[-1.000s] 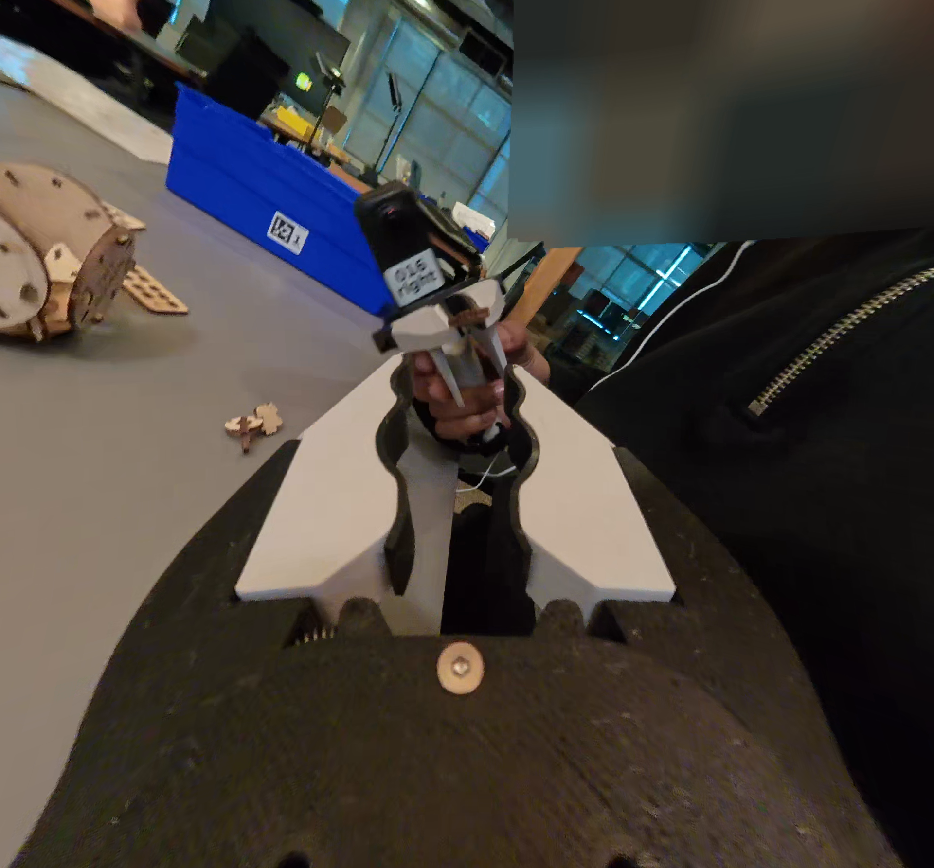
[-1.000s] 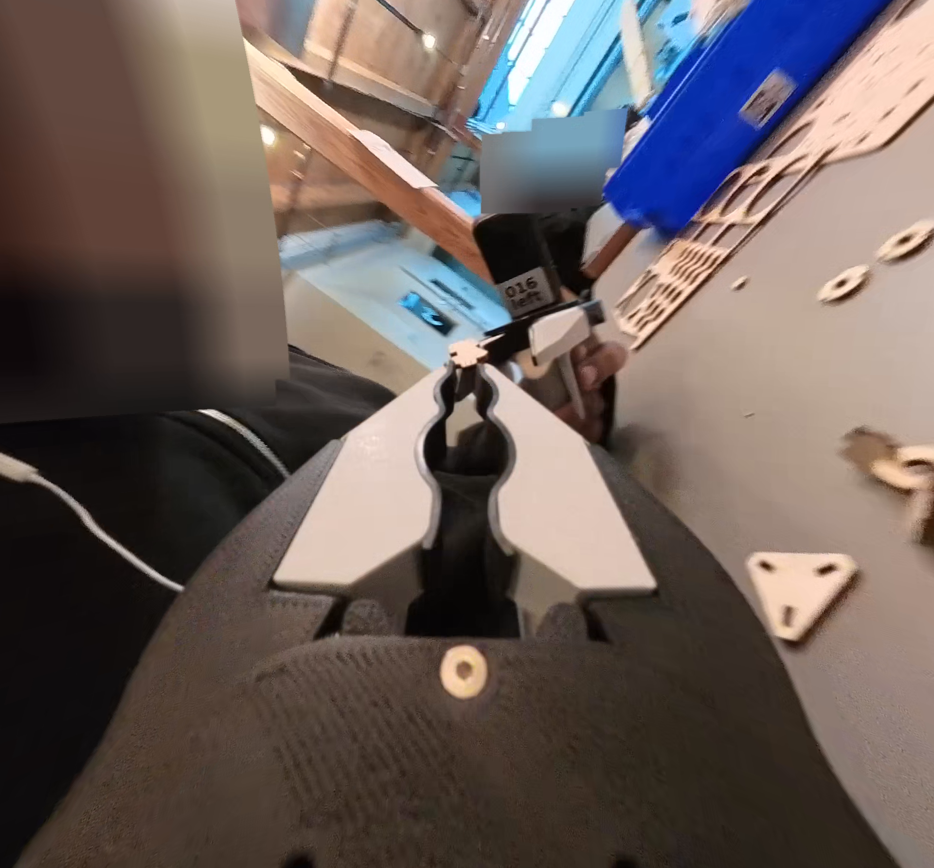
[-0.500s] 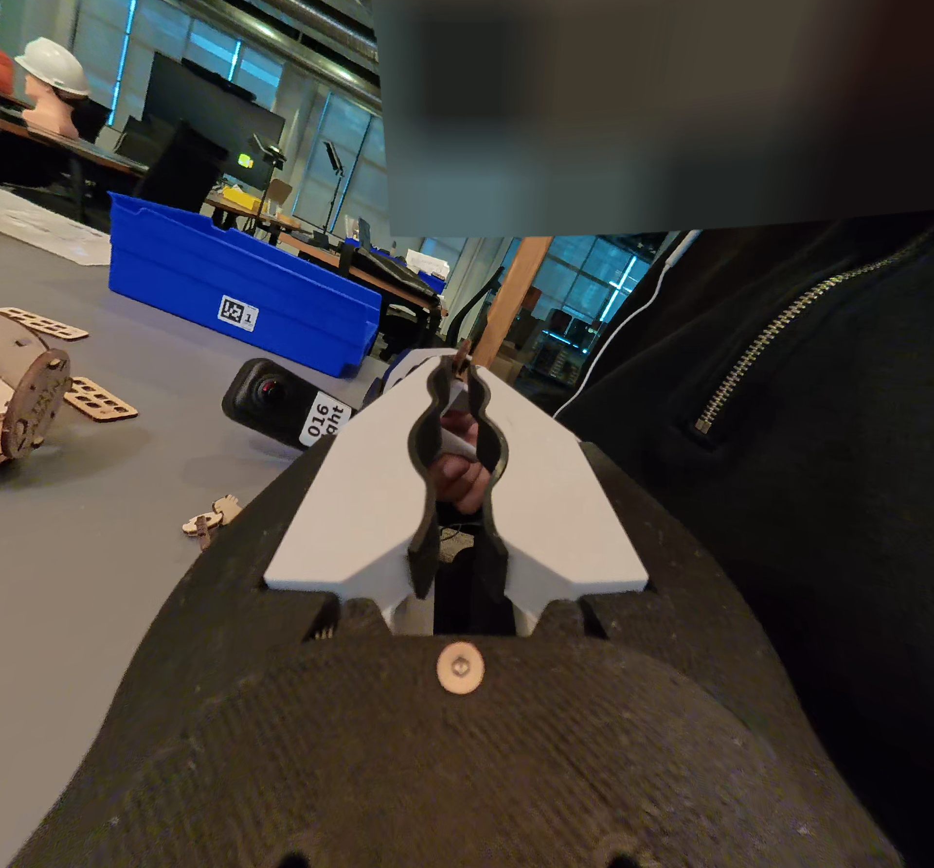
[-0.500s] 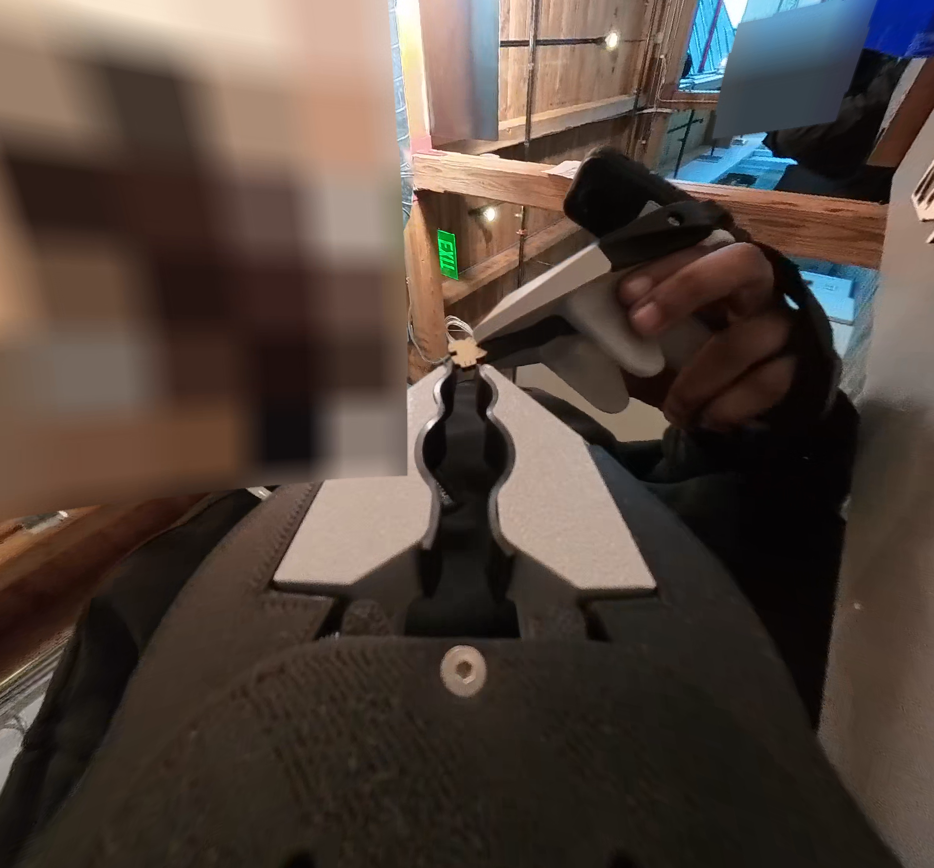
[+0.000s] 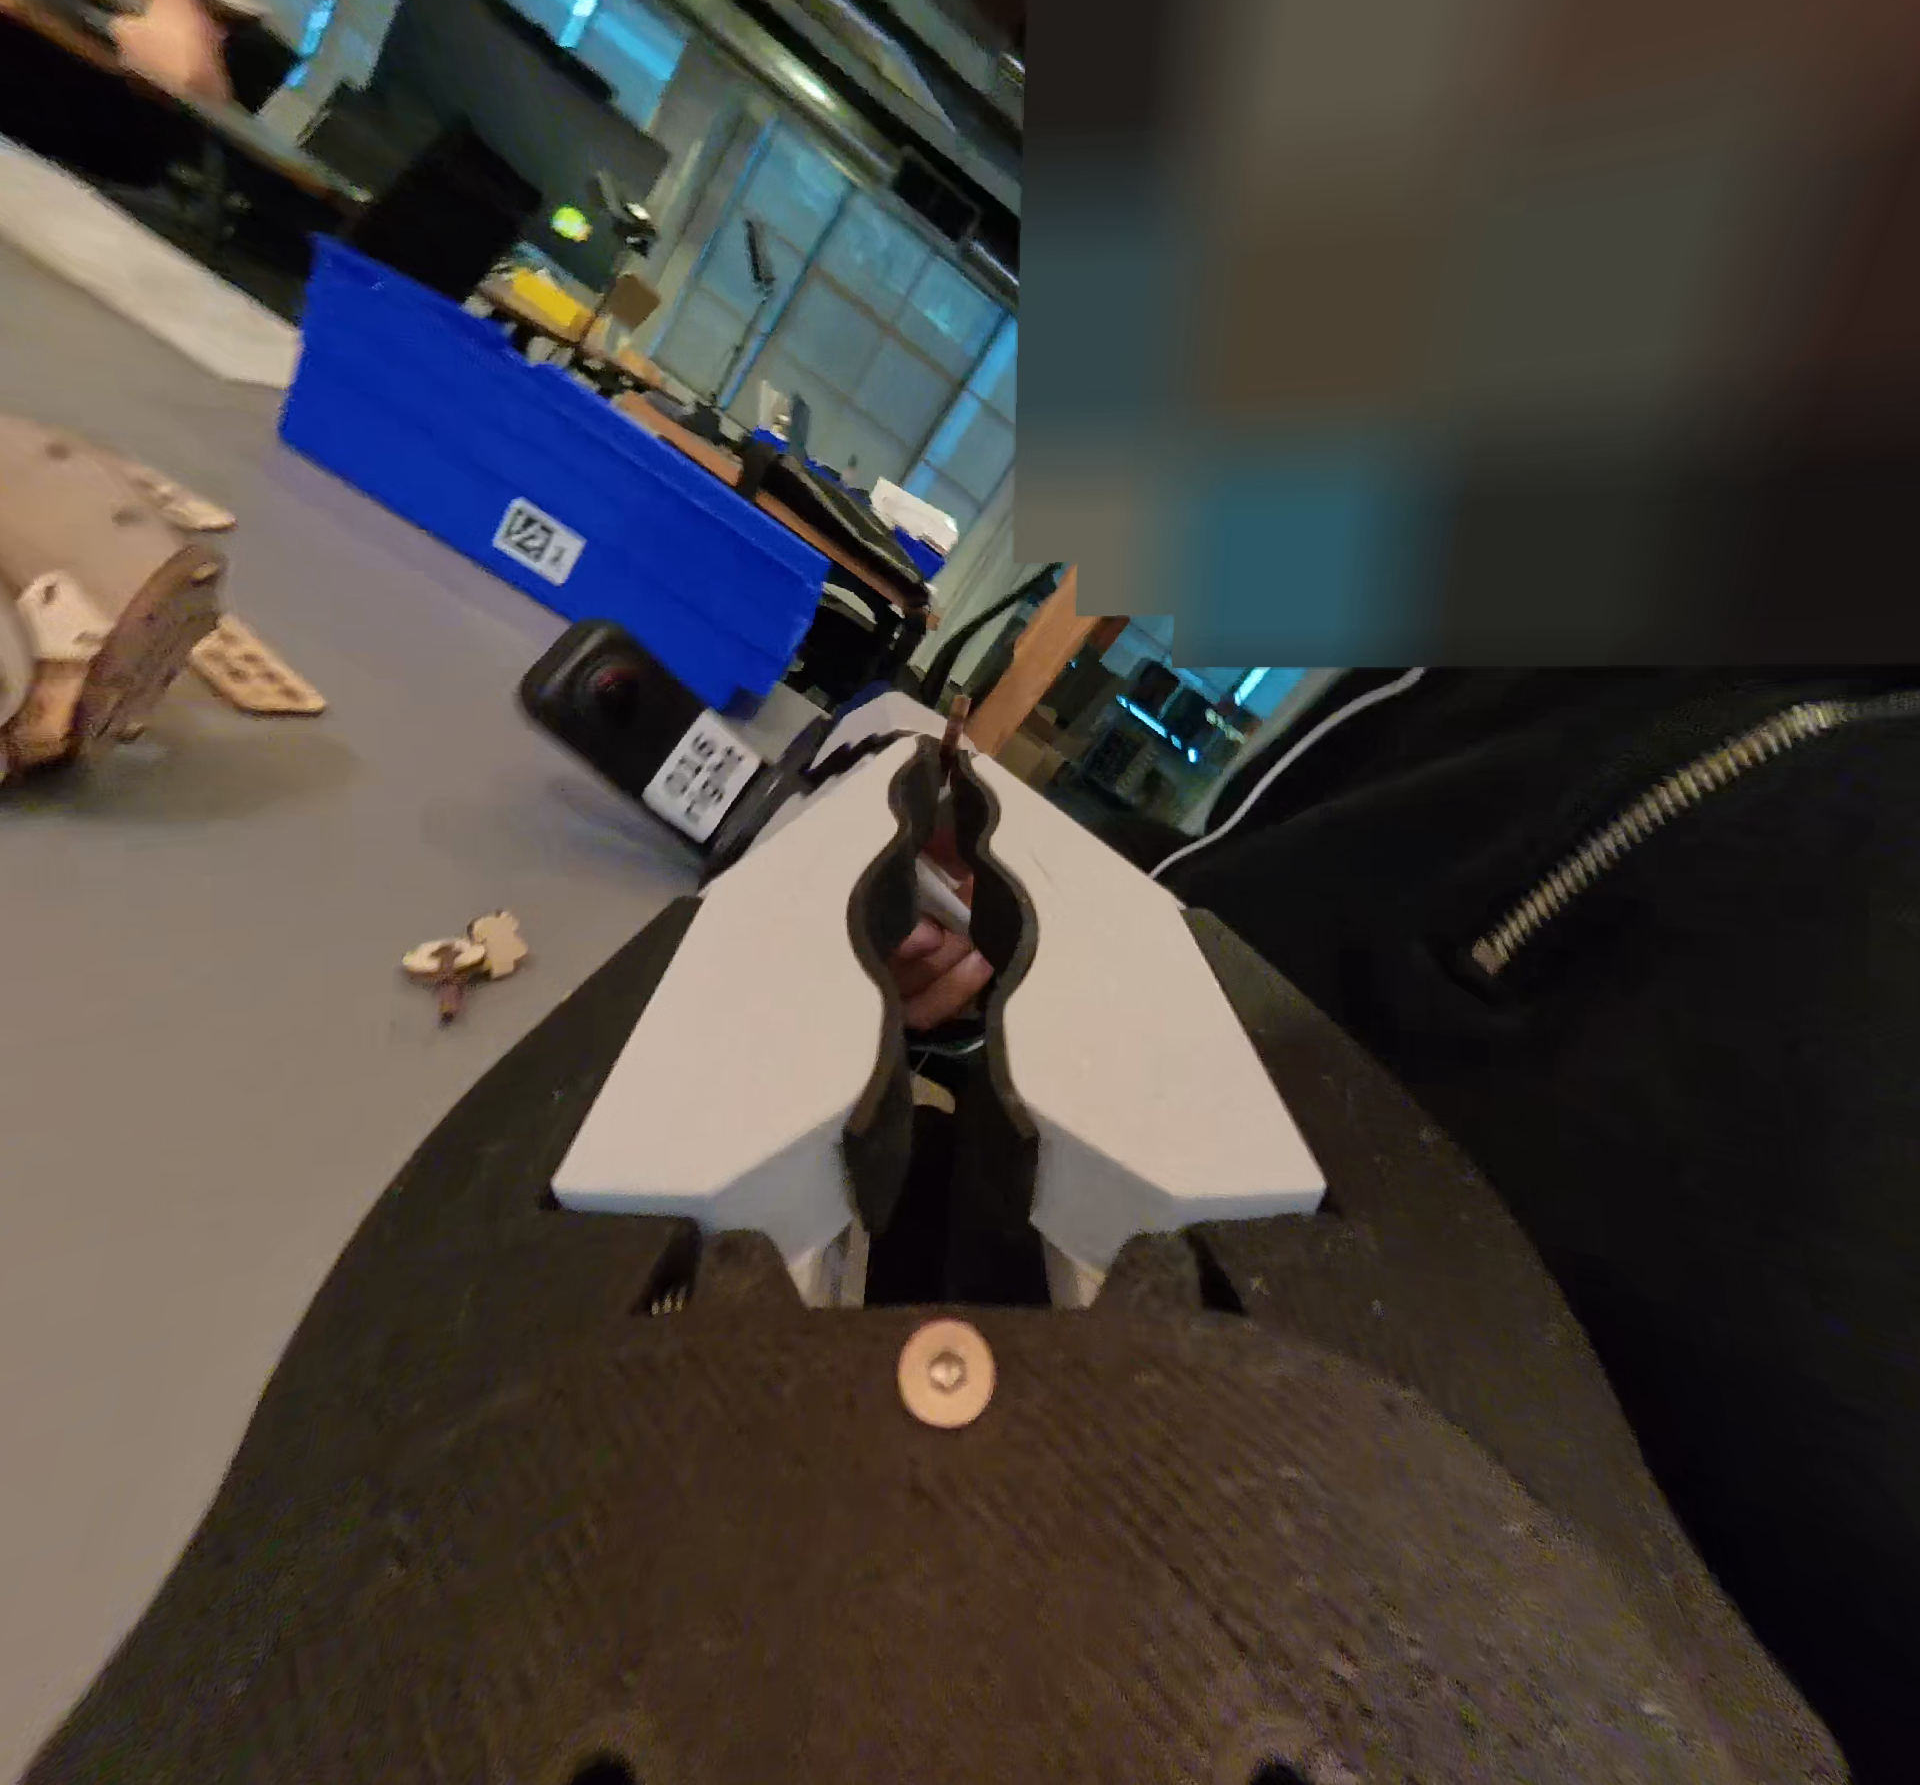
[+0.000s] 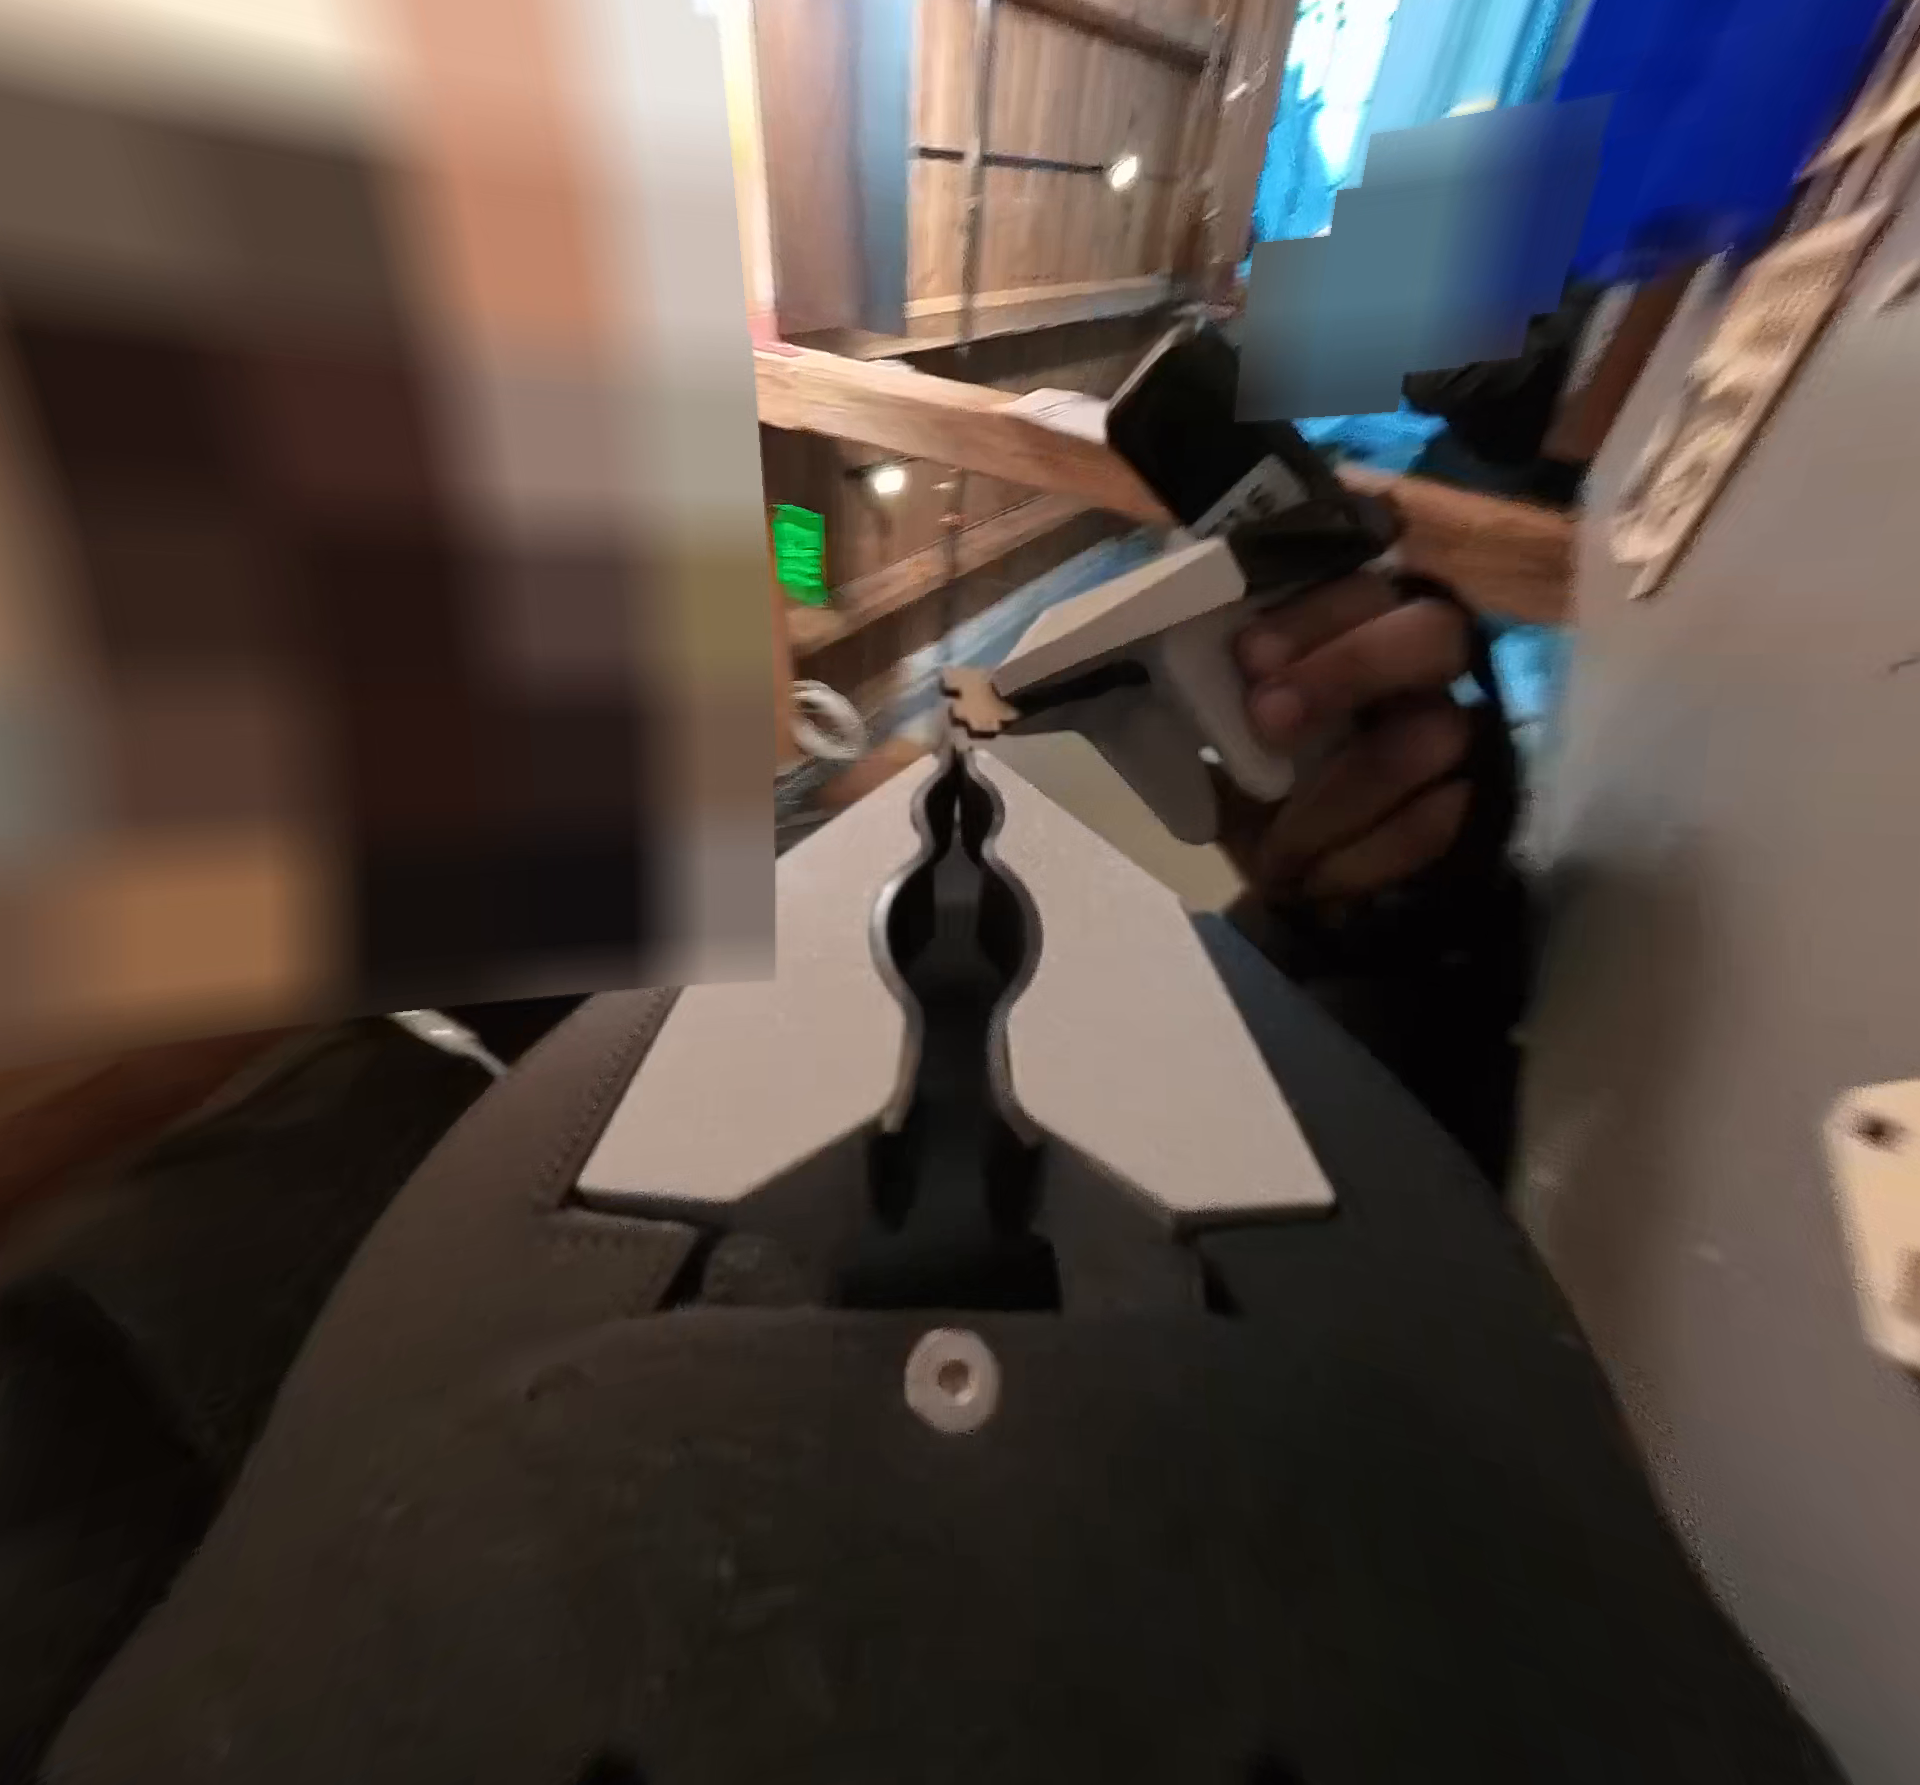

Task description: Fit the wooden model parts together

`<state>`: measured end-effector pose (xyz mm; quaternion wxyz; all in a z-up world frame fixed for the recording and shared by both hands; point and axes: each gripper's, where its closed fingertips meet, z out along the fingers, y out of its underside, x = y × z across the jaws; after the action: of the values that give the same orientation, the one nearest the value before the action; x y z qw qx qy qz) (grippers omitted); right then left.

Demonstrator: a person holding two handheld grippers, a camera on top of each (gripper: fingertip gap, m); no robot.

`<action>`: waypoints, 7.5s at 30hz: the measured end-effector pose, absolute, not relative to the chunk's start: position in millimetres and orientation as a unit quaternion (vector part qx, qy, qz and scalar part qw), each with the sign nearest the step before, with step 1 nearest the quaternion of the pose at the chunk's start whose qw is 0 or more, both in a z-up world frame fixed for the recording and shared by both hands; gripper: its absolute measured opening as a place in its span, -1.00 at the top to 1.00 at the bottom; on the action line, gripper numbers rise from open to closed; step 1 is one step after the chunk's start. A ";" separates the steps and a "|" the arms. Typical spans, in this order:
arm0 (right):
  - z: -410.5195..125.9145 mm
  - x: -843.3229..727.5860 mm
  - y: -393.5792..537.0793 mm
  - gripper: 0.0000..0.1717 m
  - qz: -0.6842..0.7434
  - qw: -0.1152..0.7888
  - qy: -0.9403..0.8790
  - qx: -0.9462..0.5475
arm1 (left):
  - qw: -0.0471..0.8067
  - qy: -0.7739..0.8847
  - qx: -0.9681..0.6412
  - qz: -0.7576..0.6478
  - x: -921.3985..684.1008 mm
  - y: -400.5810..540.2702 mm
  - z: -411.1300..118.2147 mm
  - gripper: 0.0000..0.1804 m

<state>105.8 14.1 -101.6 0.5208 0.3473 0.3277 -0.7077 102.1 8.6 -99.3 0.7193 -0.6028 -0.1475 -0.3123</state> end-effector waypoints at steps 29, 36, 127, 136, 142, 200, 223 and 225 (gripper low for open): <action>-155.5 113.6 19.6 0.82 -0.529 -0.199 0.825 0.022 | 0.539 -0.262 -0.611 -0.518 115.6 30.3 -151.9 1.00; -151.2 110.0 20.1 0.82 -0.537 -0.201 0.819 0.032 | 0.553 -0.269 -0.591 -0.522 111.3 31.1 -147.3 1.00; -208.2 47.7 31.1 0.71 -0.455 -0.089 0.820 0.336 | 0.621 -0.332 -0.603 -0.374 56.7 5.4 -155.9 1.00; -156.1 80.1 24.7 0.71 -0.567 0.037 0.785 0.246 | 0.602 -0.291 -0.623 -0.406 68.9 4.2 -154.7 1.00; -156.2 92.6 21.0 0.71 -0.559 0.137 0.784 0.232 | 0.583 -0.260 -0.645 -0.420 83.0 7.8 -156.4 1.00; -183.6 112.2 15.3 0.70 -0.480 0.172 0.843 0.171 | 0.544 -0.244 -0.709 -0.378 93.9 17.2 -173.9 0.63; -192.6 45.6 90.3 0.18 -0.442 -0.152 0.825 0.317 | 0.620 -0.270 -0.702 -0.225 55.9 -0.2 -160.4 0.54; -200.2 36.2 129.4 0.09 -0.409 -0.204 0.801 0.387 | 0.612 -0.279 -0.723 -0.157 43.0 -5.9 -164.3 0.45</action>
<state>36.2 129.4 -200.2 -0.2042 0.3872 0.8007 -0.4089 43.0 -5.9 -164.3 0.6123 -0.7228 -0.2792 -0.1573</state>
